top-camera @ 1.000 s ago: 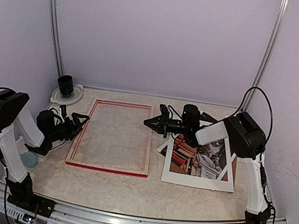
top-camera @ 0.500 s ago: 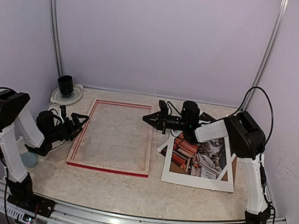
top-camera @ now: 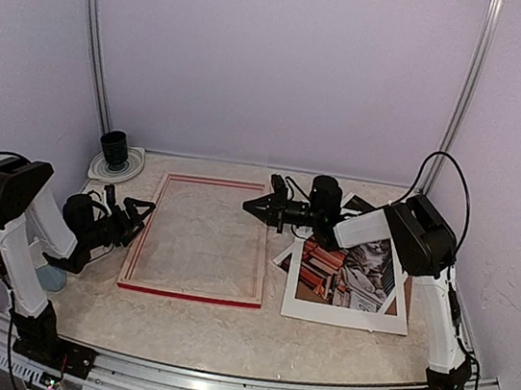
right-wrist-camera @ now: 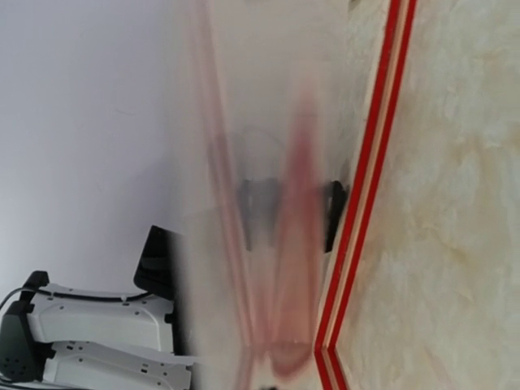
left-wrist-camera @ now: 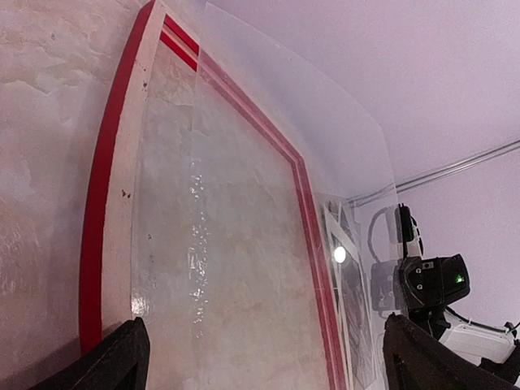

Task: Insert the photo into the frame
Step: Place the glass panel at the frame body.

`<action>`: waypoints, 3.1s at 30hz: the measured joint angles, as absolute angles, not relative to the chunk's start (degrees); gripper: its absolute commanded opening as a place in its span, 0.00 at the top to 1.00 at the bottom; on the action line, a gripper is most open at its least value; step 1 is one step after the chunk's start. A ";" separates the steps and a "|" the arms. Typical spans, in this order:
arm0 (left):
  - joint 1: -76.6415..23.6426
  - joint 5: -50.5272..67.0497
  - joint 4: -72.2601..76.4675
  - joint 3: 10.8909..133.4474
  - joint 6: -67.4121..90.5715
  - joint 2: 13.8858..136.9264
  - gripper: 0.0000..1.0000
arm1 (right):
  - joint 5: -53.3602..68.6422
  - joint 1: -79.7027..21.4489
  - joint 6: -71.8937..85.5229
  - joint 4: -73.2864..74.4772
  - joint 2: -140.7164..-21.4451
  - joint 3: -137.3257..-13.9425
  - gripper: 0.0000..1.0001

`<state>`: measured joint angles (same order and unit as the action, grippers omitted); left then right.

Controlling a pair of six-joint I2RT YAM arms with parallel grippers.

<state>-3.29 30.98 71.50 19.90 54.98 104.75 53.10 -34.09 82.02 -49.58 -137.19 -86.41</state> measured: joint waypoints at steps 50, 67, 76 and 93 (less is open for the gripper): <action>-0.73 30.37 74.70 15.14 58.17 103.96 0.01 | 51.77 -34.98 89.56 -54.37 -143.41 -90.21 1.00; -0.71 30.37 74.91 15.14 58.67 104.01 0.01 | 51.88 -35.20 89.58 -55.40 -143.96 -89.60 1.00; -0.71 30.44 75.66 15.14 59.13 104.53 0.01 | 51.86 -35.20 89.62 -55.44 -145.08 -89.58 1.00; -0.69 30.59 75.92 15.09 59.61 104.66 0.01 | 51.68 -35.20 89.67 -56.10 -145.38 -87.53 1.00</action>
